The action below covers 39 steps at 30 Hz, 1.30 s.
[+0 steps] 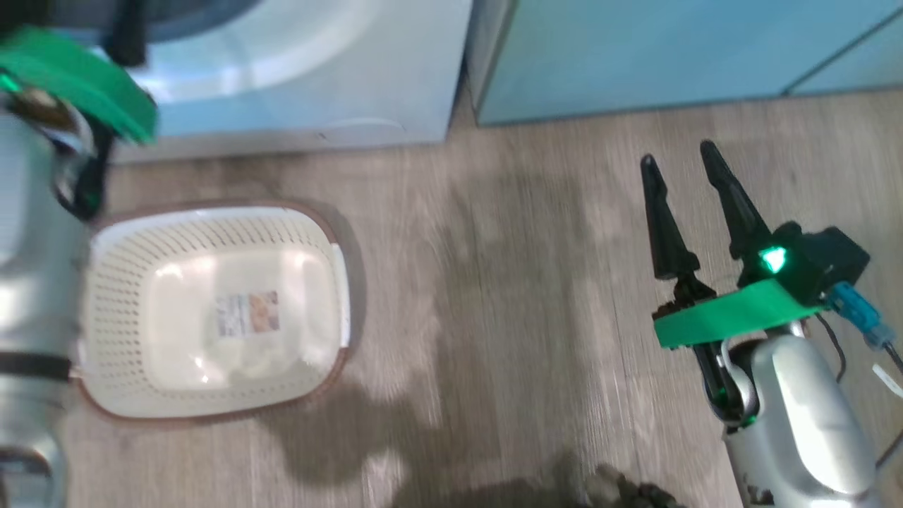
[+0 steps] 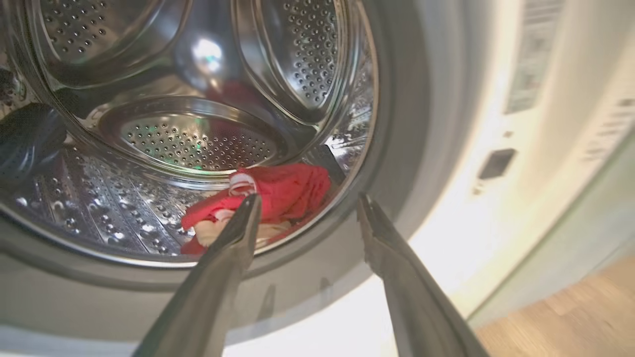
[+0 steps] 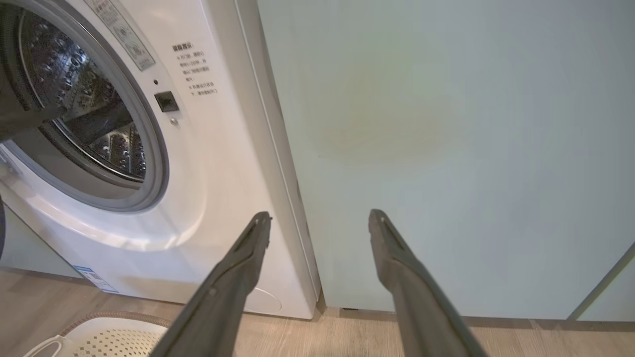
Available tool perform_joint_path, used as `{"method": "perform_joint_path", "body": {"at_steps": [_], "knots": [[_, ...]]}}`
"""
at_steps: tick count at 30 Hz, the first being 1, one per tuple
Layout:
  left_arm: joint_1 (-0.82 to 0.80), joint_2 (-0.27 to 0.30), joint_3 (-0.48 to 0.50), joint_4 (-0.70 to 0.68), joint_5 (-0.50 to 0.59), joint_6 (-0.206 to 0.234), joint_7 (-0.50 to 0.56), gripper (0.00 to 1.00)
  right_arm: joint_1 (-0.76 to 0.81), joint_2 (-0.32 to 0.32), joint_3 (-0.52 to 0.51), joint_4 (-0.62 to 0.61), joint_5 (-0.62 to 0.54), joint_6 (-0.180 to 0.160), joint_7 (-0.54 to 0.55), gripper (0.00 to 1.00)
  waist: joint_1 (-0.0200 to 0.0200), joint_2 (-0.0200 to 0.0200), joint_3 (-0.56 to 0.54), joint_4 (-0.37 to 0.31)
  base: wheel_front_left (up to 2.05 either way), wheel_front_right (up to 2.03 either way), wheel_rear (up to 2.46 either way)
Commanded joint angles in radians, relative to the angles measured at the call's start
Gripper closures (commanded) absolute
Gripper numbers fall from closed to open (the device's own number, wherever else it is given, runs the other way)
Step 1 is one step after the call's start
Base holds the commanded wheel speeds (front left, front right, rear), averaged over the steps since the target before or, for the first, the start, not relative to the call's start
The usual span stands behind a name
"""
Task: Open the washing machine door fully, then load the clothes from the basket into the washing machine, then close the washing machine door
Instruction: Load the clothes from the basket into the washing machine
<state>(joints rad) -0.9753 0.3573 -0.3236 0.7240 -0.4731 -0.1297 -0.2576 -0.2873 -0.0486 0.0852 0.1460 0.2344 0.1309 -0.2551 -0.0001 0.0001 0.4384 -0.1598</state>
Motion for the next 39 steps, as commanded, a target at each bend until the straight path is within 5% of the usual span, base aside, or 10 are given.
{"method": "perform_joint_path", "body": {"at_steps": [1,20,39], "knots": [[-0.003,0.033,0.023,-0.034,-0.004,-0.001,-0.004,0.00,0.013,-0.002,0.012,-0.028,-0.007,0.000,-0.007,0.00,0.0001,-0.0001,-0.060,0.037,0.00,0.00,0.00],[0.579,-0.179,0.199,-0.314,0.144,0.031,-0.004,0.00,0.185,-0.002,-0.046,-0.010,-0.014,0.000,-0.007,0.00,0.0001,-0.0001,-0.421,0.134,0.00,0.00,0.00],[0.877,-0.302,0.254,-0.521,0.259,0.054,-0.004,0.00,0.250,-0.002,-0.082,-0.035,-0.007,0.000,-0.007,0.00,0.0001,-0.0001,-0.493,0.158,0.00,0.00,0.00]]}}
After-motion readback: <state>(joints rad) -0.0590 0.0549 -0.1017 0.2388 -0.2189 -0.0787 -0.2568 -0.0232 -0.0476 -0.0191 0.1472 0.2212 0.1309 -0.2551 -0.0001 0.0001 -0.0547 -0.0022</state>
